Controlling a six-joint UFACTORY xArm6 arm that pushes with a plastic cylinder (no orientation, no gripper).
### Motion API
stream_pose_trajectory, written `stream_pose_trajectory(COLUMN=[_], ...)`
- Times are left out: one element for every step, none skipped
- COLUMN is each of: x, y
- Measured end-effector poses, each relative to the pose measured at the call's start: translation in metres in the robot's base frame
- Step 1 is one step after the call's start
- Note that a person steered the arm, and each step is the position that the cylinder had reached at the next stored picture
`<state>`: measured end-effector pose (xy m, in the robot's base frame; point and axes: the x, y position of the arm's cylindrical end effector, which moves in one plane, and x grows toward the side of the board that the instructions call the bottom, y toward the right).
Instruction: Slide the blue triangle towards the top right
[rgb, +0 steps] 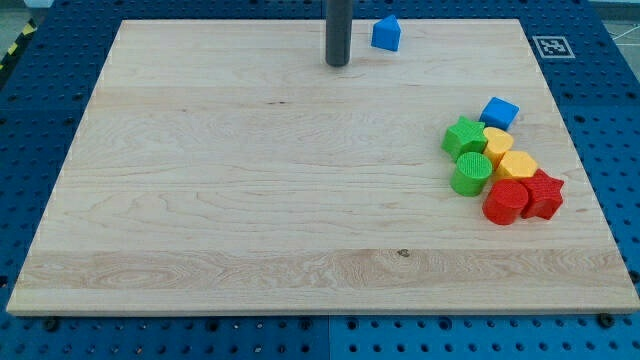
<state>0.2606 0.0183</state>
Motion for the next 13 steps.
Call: stream_pose_trajectory(x=[-0.068, -0.065, -0.053, -0.029, -0.003, 0.019, 0.014, -0.066, -0.070, -0.069, -0.069, -0.068, -0.059], y=[0.037, 0.039, 0.065, 0.111, 0.171, 0.226, 0.246, 0.244, 0.233, 0.192, 0.135, 0.084, 0.053])
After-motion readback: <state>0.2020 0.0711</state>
